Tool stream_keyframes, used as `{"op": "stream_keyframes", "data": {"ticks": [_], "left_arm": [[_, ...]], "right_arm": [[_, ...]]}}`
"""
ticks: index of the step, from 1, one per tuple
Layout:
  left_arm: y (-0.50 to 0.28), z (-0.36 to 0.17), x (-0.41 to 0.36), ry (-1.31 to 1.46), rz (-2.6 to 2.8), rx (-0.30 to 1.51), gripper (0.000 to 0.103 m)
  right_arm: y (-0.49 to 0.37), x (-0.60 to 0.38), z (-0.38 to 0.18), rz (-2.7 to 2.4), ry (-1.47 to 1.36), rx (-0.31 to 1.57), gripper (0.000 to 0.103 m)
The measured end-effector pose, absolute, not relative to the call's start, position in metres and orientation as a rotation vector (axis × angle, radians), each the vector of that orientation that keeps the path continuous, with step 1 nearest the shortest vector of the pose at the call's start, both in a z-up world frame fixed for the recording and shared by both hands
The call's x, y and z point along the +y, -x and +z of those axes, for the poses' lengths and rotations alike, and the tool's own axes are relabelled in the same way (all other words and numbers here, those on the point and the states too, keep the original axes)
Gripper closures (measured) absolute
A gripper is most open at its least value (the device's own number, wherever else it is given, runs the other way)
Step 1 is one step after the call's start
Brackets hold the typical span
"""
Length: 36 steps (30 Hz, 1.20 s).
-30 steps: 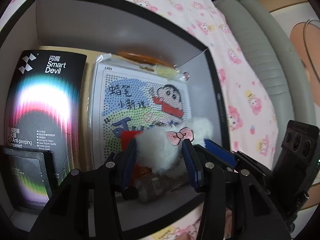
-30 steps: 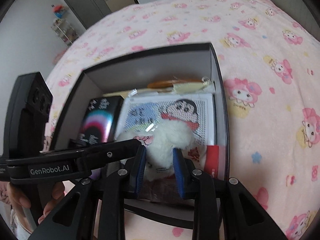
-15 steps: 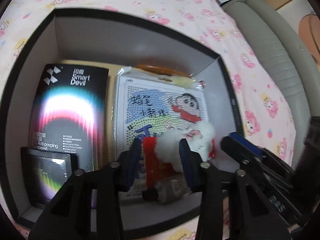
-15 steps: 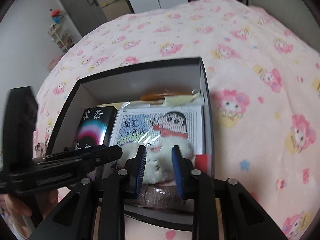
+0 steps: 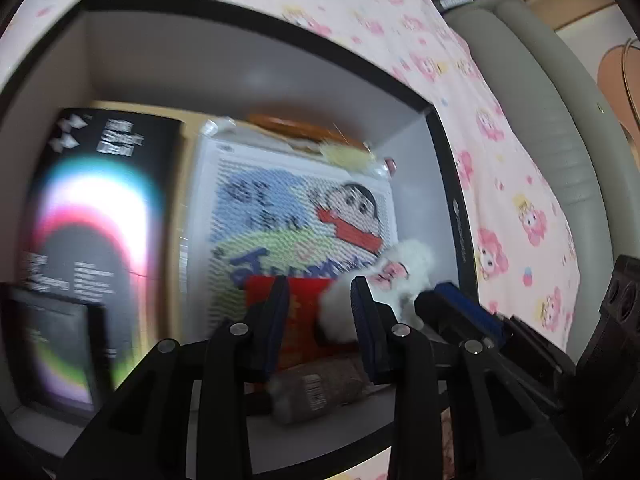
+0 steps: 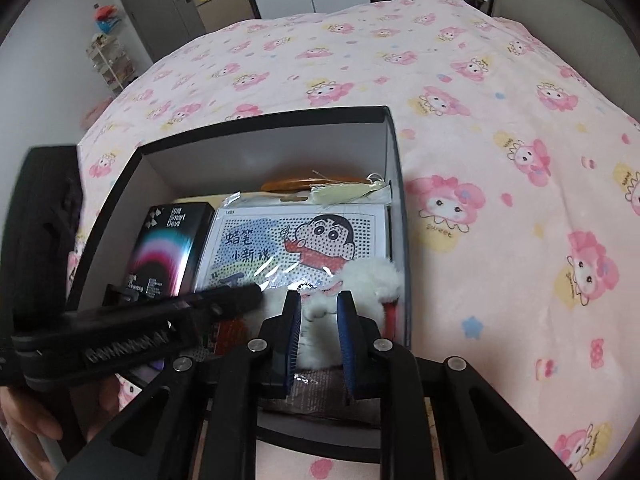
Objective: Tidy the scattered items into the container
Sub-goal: 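Release the plush toy in the box by opening the left gripper, then move the left gripper back to the pink cloth pouch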
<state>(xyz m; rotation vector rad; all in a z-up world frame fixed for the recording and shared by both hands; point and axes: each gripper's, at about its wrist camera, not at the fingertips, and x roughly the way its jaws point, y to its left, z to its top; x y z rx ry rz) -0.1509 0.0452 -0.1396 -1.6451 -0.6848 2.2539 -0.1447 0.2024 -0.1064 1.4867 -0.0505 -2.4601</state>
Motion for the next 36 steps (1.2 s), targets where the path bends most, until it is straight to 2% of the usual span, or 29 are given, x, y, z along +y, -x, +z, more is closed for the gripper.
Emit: {"op": "stream_keyframes", "data": {"ticks": [8, 12, 16, 17, 19, 21, 22, 28, 36], "left_arm": [[0.158, -0.152, 0.061, 1.678, 2.162, -0.652, 0.073], [0.156, -0.147, 0.057, 1.641, 2.16, -0.671, 0.073], [0.139, -0.116, 0.051, 1.531, 2.284, -0.564, 0.068], [0.133, -0.106, 0.049, 1.499, 2.319, -0.548, 0.065], [0.119, -0.087, 0.045, 1.445, 2.395, -0.511, 0.057], [0.109, -0.07, 0.045, 1.388, 2.46, -0.47, 0.048], [0.1, -0.062, 0.042, 1.358, 2.484, -0.452, 0.047], [0.066, -0.023, 0.035, 1.252, 2.586, -0.378, 0.045], [0.02, 0.009, 0.011, 1.187, 2.63, -0.386, 0.044]], "right_arm": [[0.142, 0.188, -0.118, -2.464, -1.542, 0.106, 0.086], [0.143, 0.194, -0.117, -2.484, -1.548, 0.088, 0.086], [0.141, 0.198, -0.108, -2.52, -1.551, 0.043, 0.081], [0.138, 0.197, -0.102, -2.545, -1.527, 0.043, 0.079], [0.126, 0.195, -0.087, -2.603, -1.445, 0.047, 0.067], [0.116, 0.196, -0.076, -2.642, -1.399, 0.034, 0.063], [0.108, 0.197, -0.069, -2.663, -1.377, 0.009, 0.062], [0.074, 0.197, -0.039, -2.73, -1.294, -0.067, 0.059], [0.032, 0.177, -0.003, -2.724, -1.185, -0.096, 0.056]]}}
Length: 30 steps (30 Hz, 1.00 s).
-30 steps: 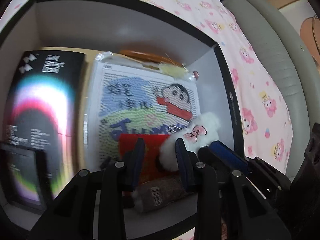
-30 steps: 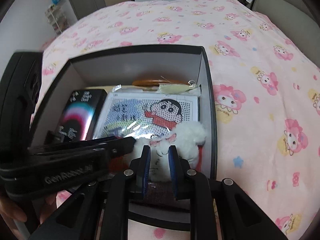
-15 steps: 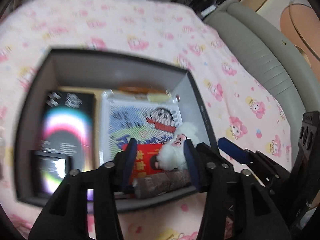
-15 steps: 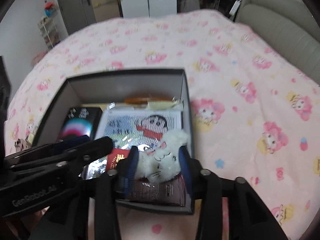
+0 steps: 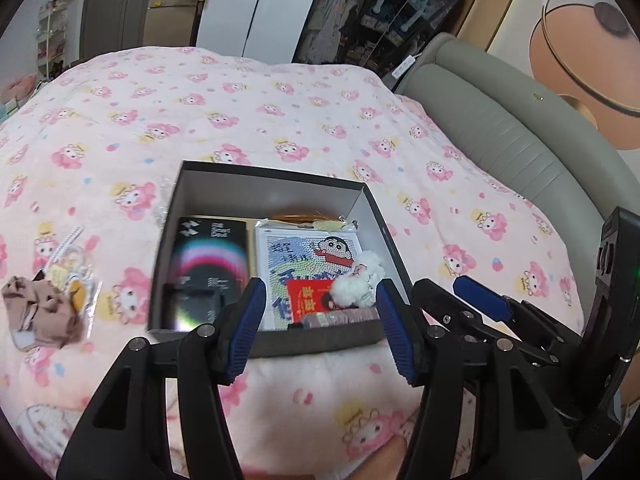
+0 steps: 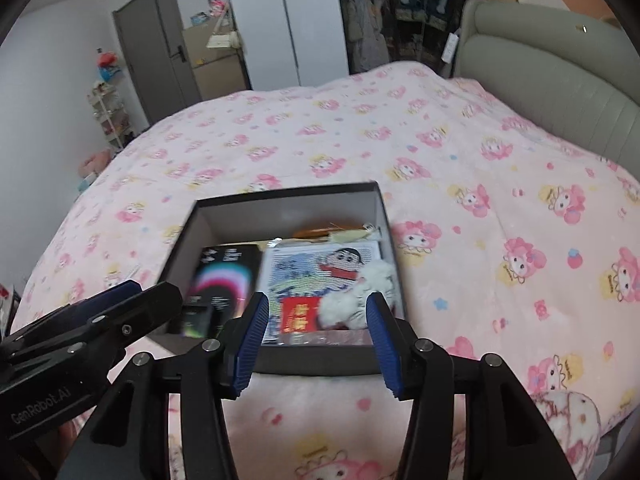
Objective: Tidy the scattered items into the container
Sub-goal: 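Move the left gripper back to the pink cloth pouch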
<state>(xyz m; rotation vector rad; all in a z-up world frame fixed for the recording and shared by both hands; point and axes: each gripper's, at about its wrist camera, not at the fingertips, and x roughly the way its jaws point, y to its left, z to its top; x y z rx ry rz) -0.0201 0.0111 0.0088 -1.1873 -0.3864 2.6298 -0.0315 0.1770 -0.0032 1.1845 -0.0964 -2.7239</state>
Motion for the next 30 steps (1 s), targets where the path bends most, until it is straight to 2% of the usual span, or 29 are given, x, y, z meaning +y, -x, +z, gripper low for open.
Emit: {"op": "stream_keyframes", "data": {"ticks": [7, 14, 22, 30], "left_arm": [[-0.014, 0.027, -0.013, 1.158, 2.678, -0.365, 0.044], [-0.042, 0.031, -0.051, 1.163, 2.747, -0.38, 0.044], [-0.074, 0.016, -0.126, 1.211, 2.826, -0.512, 0.045], [-0.093, -0.018, -0.209, 1.299, 2.889, -0.739, 0.045]], "right_arm": [[0.0, 0.15, 0.025, -2.709, -1.076, -0.068, 0.056], [-0.014, 0.11, 0.03, -2.632, -1.064, -0.009, 0.056], [-0.023, 0.033, 0.02, -2.476, -1.06, 0.088, 0.056], [-0.01, -0.056, -0.019, -2.223, -1.14, 0.114, 0.057]]}}
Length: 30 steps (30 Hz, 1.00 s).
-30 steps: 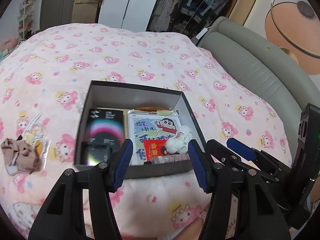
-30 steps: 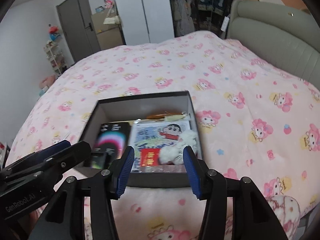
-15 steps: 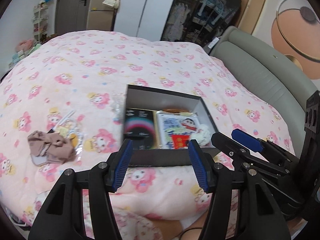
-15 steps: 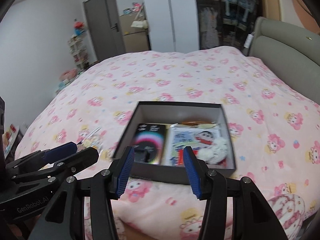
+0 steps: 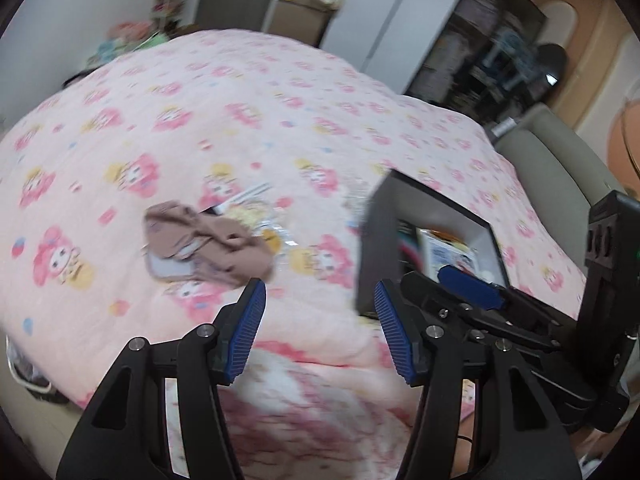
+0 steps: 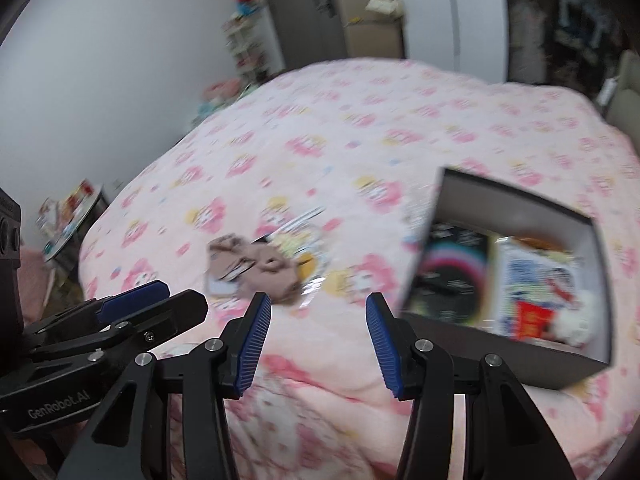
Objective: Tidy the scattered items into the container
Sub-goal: 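Move the left gripper back to the pink cloth pouch, then grasp the pink cloth pouch with the left gripper and lift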
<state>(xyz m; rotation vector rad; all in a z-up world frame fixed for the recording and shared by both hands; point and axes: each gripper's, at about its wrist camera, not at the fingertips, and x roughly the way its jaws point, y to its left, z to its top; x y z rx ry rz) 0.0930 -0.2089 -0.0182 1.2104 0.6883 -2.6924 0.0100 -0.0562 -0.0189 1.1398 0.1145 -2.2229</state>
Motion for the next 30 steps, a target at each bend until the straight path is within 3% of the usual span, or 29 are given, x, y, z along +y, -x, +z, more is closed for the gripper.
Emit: {"op": "stream_keyframes", "data": {"ticks": [13, 20, 22, 26, 28, 29, 30], "left_arm": [[-0.069, -0.103, -0.322, -1.292, -2.44, 0.849, 0.044], [-0.035, -0.168, -0.377, -1.394, -2.292, 1.084, 0.04], [-0.027, -0.182, -0.384, -1.408, -2.272, 1.123, 0.035], [-0.009, -0.2, -0.392, -1.458, -2.21, 1.125, 0.036], [-0.004, -0.201, -0.389, -1.474, -2.205, 1.108, 0.053], [-0.002, -0.198, -0.385, -1.49, -2.198, 1.067, 0.065], [-0.002, -0.195, -0.382, -1.495, -2.198, 1.04, 0.078]], "right_arm": [[0.044, -0.149, -0.097, -2.061, -1.322, 0.277, 0.056], [0.078, -0.168, -0.146, -2.004, -1.447, 0.306, 0.056], [0.085, -0.172, -0.157, -1.973, -1.477, 0.282, 0.049], [0.096, -0.186, -0.186, -1.858, -1.564, 0.244, 0.049], [0.097, -0.189, -0.191, -1.832, -1.556, 0.193, 0.054], [0.097, -0.189, -0.19, -1.836, -1.542, 0.172, 0.063], [0.096, -0.19, -0.188, -1.843, -1.532, 0.169, 0.085]]}}
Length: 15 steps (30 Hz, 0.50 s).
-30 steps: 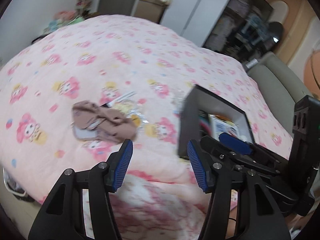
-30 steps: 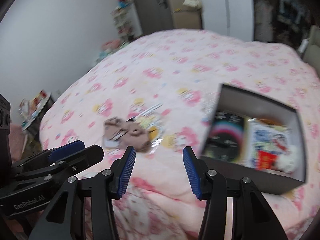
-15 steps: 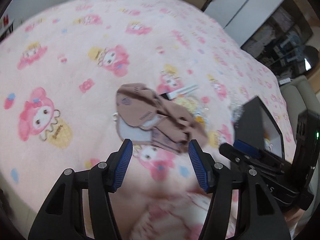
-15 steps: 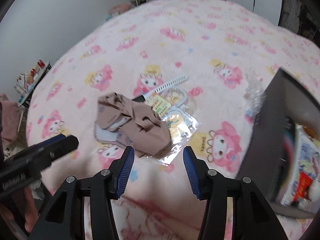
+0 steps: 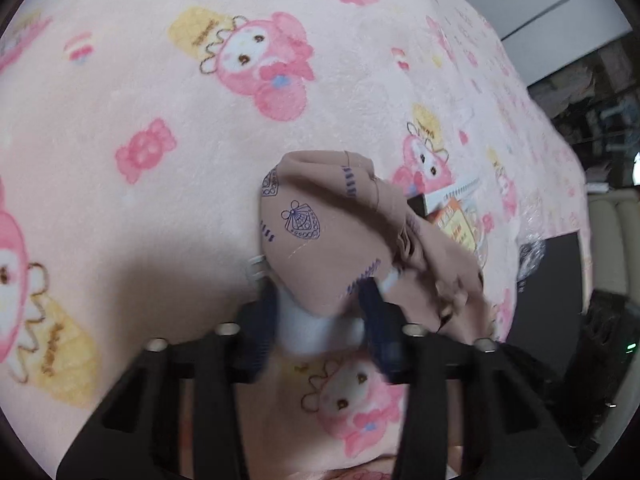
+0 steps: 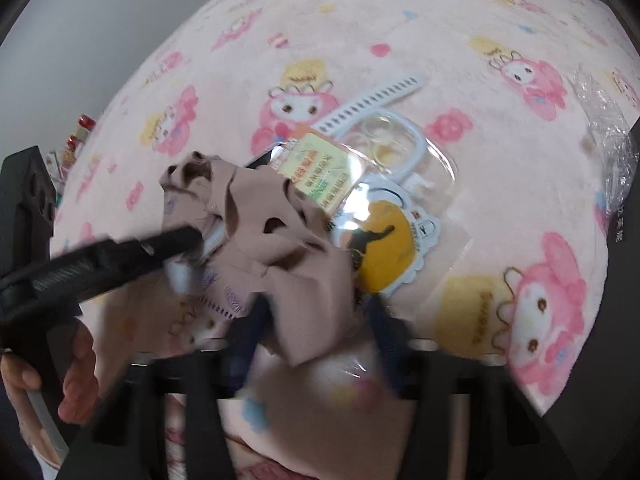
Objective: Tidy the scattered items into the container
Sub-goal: 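Grasp the pink cloth pouch with the left gripper and lift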
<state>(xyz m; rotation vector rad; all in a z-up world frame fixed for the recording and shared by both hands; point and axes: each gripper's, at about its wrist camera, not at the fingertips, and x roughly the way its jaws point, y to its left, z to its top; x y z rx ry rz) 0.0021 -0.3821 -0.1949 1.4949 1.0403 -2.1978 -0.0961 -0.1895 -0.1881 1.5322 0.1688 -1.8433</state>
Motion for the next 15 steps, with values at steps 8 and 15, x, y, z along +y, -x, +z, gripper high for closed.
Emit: {"op": "stream_keyframes", "data": {"ticks": [8, 15], "left_arm": [[-0.015, -0.146, -0.325, -1.496, -2.396, 1.062, 0.098], [-0.017, -0.107, -0.238, -1.544, -2.604, 1.043, 0.098]], "right_arm": [[0.066, -0.16, -0.132, -1.887, -1.375, 0.113, 0.097], [0.033, -0.083, -0.084, -1.988, -1.29, 0.006, 0.097]]}}
